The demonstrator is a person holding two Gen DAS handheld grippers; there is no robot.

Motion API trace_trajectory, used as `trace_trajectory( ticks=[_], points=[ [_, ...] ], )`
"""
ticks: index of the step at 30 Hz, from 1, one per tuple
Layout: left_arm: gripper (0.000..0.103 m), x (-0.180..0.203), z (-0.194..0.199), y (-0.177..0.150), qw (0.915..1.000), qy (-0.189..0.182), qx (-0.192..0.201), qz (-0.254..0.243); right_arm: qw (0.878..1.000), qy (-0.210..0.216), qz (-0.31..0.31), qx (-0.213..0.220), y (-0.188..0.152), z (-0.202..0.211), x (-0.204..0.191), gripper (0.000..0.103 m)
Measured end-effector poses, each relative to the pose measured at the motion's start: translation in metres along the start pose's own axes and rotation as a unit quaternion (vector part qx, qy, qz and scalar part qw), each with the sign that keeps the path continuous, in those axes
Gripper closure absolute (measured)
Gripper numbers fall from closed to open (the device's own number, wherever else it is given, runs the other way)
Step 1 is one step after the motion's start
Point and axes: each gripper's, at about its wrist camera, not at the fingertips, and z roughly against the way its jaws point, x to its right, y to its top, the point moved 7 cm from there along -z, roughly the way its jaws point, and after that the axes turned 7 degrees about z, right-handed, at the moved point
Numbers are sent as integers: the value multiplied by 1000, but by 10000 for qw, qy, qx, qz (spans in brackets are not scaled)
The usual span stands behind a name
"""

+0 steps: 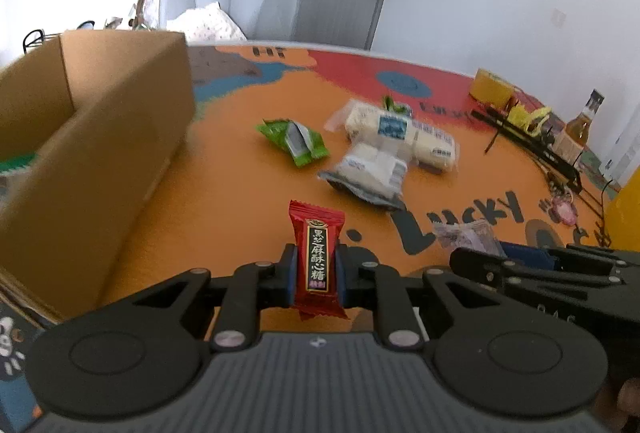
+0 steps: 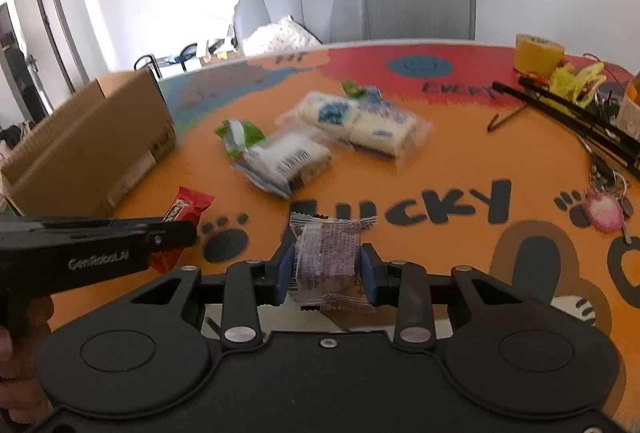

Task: Organize snacks
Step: 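Grasp the red candy bar with left tool while right grasps clear pastry bag, then carry both held snacks into the cardboard box and open both tools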

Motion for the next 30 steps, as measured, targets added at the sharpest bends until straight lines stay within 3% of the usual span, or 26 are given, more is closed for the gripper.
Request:
trace_trajectory(
  ticks=[13,30],
  points=[
    [85,-15,46,37,9982,-145,577,37,9984,243,-78,511,38,17,-24,70],
    [85,-55,86,80,9934,-69,1123,235,9950,505,123,857,83,18,-65,70]
  ],
)
